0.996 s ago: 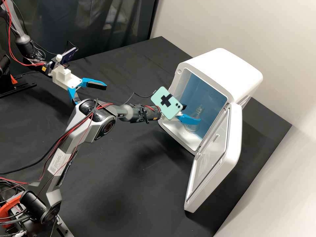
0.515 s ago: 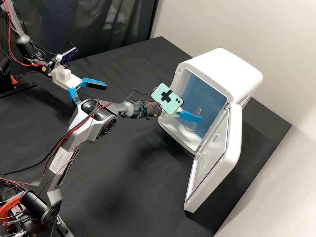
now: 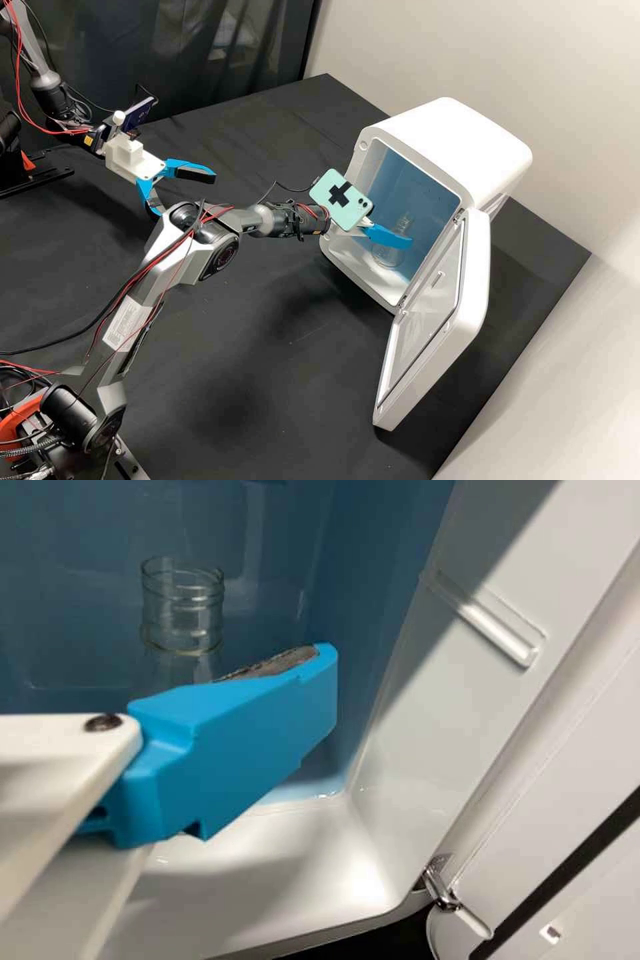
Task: Take the flask out of the incubator
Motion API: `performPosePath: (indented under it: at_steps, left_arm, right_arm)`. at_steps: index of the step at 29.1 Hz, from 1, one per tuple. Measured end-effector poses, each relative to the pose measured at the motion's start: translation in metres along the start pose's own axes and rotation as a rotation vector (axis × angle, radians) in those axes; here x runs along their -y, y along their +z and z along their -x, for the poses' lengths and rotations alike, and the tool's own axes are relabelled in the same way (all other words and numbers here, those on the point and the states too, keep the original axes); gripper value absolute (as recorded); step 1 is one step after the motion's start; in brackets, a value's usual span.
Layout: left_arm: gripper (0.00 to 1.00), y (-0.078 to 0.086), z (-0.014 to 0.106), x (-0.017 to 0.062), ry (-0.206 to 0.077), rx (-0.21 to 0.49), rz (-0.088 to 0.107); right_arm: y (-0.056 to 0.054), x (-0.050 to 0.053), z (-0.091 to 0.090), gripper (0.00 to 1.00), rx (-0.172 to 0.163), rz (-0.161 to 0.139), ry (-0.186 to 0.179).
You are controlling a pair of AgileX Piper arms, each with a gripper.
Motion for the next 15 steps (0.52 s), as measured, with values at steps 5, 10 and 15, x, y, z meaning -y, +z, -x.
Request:
performPosePath:
  at_steps: [5, 10, 15]
  left_arm:
    - [1.0, 0.0, 0.0, 0.0, 0.0, 0.0, 0.0]
    - [1.0, 0.0, 0.0, 0.0, 0.0, 0.0, 0.0]
    - [1.0, 0.0, 0.0, 0.0, 0.0, 0.0, 0.0]
  right_arm:
    - [0.0006, 0.0023, 0.0004, 1.0, 0.002, 0.003, -0.005]
    - [0.0006, 0.0028, 0.0008, 1.0, 0.003, 0.003, -0.005]
    - [-0.0007, 0.0031, 0.0018, 1.0, 0.004, 0.002, 0.005]
